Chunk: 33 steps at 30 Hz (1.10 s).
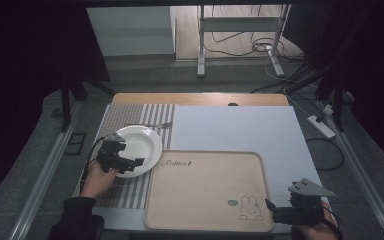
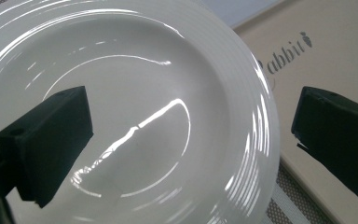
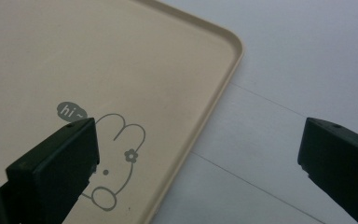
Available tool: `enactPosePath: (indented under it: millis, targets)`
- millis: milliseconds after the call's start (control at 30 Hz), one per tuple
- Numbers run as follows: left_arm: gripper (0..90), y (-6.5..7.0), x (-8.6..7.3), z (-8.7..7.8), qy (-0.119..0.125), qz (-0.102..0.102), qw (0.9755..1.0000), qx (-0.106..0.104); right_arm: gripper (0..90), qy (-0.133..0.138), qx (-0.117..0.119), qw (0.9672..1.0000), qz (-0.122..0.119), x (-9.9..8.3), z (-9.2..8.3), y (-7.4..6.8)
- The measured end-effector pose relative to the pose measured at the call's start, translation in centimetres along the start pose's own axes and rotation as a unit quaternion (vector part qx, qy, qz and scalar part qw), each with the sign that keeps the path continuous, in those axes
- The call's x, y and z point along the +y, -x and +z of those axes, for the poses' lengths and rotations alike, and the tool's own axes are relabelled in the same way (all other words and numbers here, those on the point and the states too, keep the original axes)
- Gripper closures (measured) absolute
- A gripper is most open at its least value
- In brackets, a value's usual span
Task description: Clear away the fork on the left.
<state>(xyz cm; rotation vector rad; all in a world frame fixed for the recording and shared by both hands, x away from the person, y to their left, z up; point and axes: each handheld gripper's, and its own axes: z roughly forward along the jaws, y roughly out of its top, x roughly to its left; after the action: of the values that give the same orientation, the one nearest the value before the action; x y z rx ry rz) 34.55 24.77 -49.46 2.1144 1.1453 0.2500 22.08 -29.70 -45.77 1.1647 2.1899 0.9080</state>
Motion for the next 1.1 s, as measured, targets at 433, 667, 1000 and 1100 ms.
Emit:
enactPosePath:
  millis: [433, 667, 1000, 1100]
  targets:
    - [0.0, -0.7, 2.7, 2.4, -0.012, 0.011, 0.9999, -0.007, 0.0, -0.003, 0.003, 1.0, -0.003, 0.0, 0.1, 0.0]
    - [0.0, -0.6, 4.4, 3.9, -0.014, 0.02, 0.9996, -0.014, 0.0, -0.006, 0.006, 1.0, -0.005, 0.0, 0.1, -0.1]
    - [0.1, -0.4, 6.5, 6.3, -0.02, 0.035, 0.999, -0.019, 0.0, -0.006, 0.009, 0.9999, -0.006, 0.0, 0.1, -0.1]
    - [0.2, -0.3, 7.1, 7.0, -0.023, 0.041, 0.9987, -0.022, 0.0, -0.007, 0.009, 0.9999, -0.007, 0.0, 0.1, -0.1]
